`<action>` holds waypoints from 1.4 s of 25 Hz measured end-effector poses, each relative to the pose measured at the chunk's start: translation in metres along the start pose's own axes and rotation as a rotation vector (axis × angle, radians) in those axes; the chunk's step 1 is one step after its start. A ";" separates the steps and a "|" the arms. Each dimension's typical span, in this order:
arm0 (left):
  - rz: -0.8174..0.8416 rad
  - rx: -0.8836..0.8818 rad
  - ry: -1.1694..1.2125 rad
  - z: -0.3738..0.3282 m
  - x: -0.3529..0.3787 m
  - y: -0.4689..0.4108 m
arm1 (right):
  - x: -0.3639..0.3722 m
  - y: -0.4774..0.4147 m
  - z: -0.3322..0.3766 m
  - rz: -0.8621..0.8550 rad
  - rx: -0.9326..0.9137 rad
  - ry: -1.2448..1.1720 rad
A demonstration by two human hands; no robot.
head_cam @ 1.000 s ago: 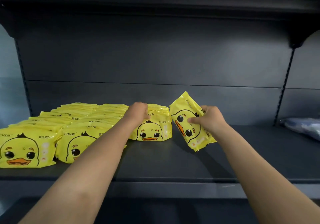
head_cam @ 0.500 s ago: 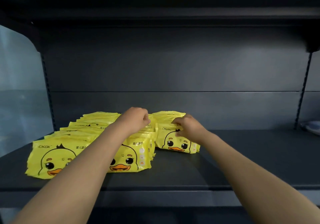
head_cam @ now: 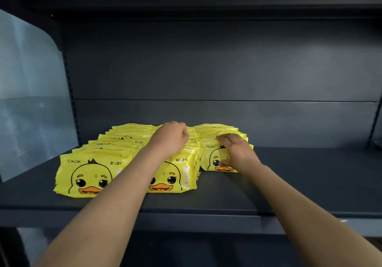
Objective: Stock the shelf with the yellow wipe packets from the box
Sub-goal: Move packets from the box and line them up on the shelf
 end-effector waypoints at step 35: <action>0.369 -0.129 0.045 -0.243 0.191 0.315 | 0.052 0.405 -0.122 0.459 0.071 -0.191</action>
Point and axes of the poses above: each hand's wrist, its own y-axis away from the middle knuckle, its own x-axis out of the palm, z = x × y, the point moved 6 cm from there along -y, towards the middle knuckle, and after that the axes turned 2 degrees about z, right-handed, at the moved point
